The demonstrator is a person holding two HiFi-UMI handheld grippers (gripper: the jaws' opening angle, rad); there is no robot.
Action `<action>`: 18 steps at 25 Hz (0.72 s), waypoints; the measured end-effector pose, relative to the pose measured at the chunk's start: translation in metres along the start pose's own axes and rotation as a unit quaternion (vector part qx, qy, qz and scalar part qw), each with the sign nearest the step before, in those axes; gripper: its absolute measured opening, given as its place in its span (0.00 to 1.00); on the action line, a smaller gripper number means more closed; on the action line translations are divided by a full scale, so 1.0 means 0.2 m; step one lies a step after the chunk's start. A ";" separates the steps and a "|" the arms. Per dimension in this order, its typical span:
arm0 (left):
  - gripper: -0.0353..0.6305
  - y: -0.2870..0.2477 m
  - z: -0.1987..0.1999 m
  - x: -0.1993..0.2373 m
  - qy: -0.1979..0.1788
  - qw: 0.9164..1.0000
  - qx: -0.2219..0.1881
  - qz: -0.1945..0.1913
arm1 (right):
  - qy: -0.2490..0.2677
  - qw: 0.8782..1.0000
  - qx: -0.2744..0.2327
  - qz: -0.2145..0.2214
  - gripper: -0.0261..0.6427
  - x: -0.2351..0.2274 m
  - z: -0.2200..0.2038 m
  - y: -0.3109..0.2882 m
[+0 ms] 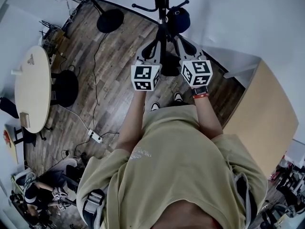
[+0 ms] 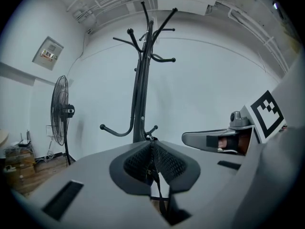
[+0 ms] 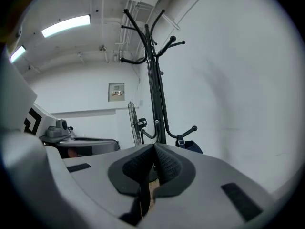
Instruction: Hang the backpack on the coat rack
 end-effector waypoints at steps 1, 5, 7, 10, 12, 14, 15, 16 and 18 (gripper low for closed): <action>0.11 0.01 0.02 0.00 -0.001 1.000 -0.005 0.000 | 0.000 1.000 -0.004 0.000 0.06 0.00 0.02 0.01; 0.10 0.04 0.08 -0.02 -0.007 1.000 -0.020 0.007 | 0.002 1.000 -0.016 -0.004 0.06 0.01 0.07 0.04; 0.10 0.06 0.09 -0.02 -0.011 1.000 -0.022 0.013 | 0.008 1.000 -0.017 -0.003 0.06 0.01 0.09 0.05; 0.10 0.08 0.06 -0.01 -0.006 1.000 -0.020 0.017 | 0.015 1.000 -0.014 -0.002 0.06 0.02 0.09 0.06; 0.10 0.09 0.04 0.00 0.000 1.000 -0.017 0.018 | 0.017 1.000 -0.012 -0.002 0.06 0.03 0.08 0.06; 0.10 0.09 0.03 0.00 0.002 1.000 -0.014 0.019 | 0.016 1.000 -0.010 -0.001 0.06 0.03 0.08 0.06; 0.10 0.09 0.02 0.00 0.002 1.000 -0.013 0.018 | 0.016 1.000 -0.010 -0.001 0.06 0.03 0.08 0.06; 0.10 0.08 0.02 -0.01 0.001 1.000 -0.013 0.017 | 0.015 1.000 -0.010 -0.001 0.06 0.03 0.08 0.06; 0.10 0.07 0.01 -0.01 0.001 1.000 -0.011 0.015 | 0.014 1.000 -0.010 -0.001 0.06 0.01 0.08 0.05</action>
Point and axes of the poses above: the fingertips, and each gripper's own axes: y backward along the fingers, x to its left, z out of its top, the point moved 6 cm from there along y, backward along the fingers, and after that the axes turned 5 degrees about -y, right-handed, at the moved point
